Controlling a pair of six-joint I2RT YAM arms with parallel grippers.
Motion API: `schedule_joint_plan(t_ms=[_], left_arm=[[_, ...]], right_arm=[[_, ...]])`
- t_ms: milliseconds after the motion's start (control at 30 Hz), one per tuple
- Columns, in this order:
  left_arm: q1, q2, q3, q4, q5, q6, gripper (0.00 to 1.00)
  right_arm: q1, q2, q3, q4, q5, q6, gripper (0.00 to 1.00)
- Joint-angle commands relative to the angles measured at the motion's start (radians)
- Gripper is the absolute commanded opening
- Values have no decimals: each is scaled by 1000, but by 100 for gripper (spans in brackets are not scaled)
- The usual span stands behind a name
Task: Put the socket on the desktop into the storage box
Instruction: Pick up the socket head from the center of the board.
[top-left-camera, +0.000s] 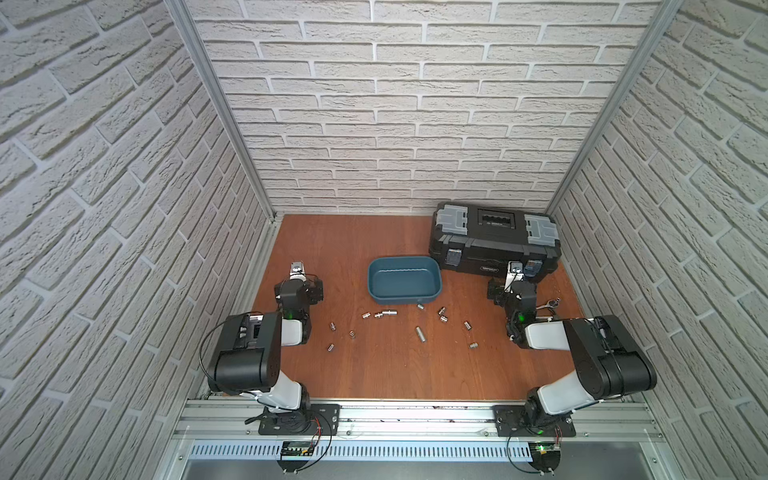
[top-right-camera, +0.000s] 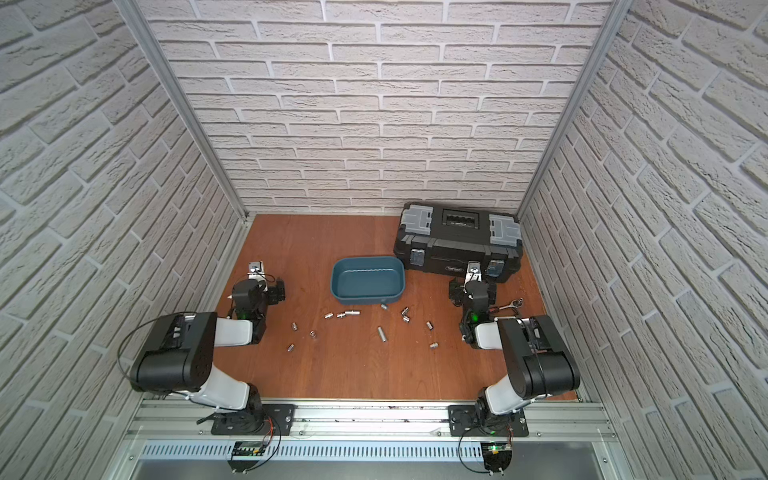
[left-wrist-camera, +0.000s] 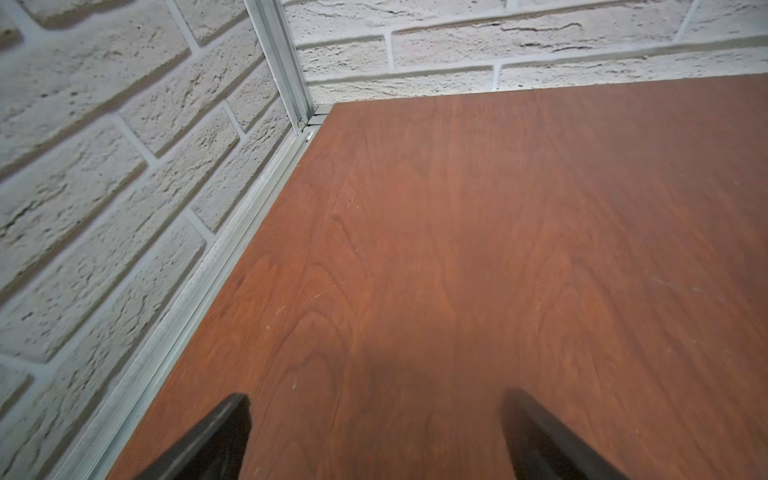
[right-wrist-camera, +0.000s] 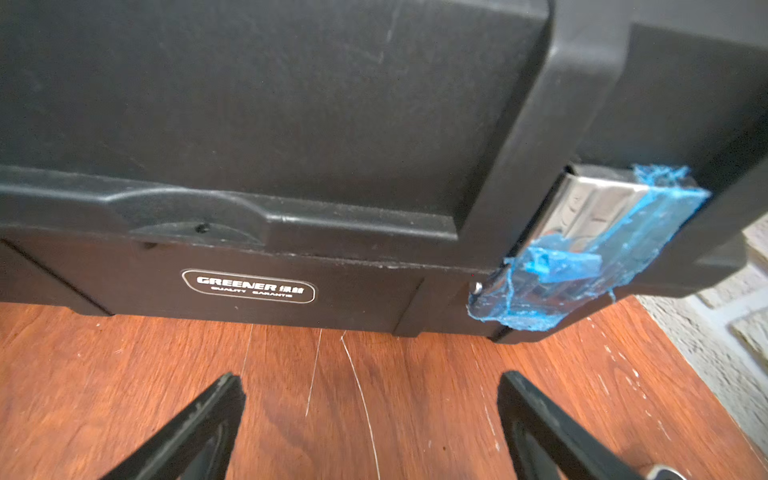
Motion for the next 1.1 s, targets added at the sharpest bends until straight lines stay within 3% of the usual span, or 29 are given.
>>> schedule_joint_plan(t_ms=[0,833,900,1000,1067], left_arm=[[-2,3,0,45,-8,2,98],[-3,2,-3,53,-9,1,98],[-5,-47,17,-19,-9,3,98],[-10,-130,114,-280,-66,-17,98],[-12,-181,156,-373,-69,-20,98]], right_arm=[[-9,-23,3,40,9,11,99],[-9,-33,4,40,6,8,99],[-9,-89,57,-101,-19,0,99],[-10,-163,207,-457,32,70,99],[-15,-193,260,-568,-3,104,99]])
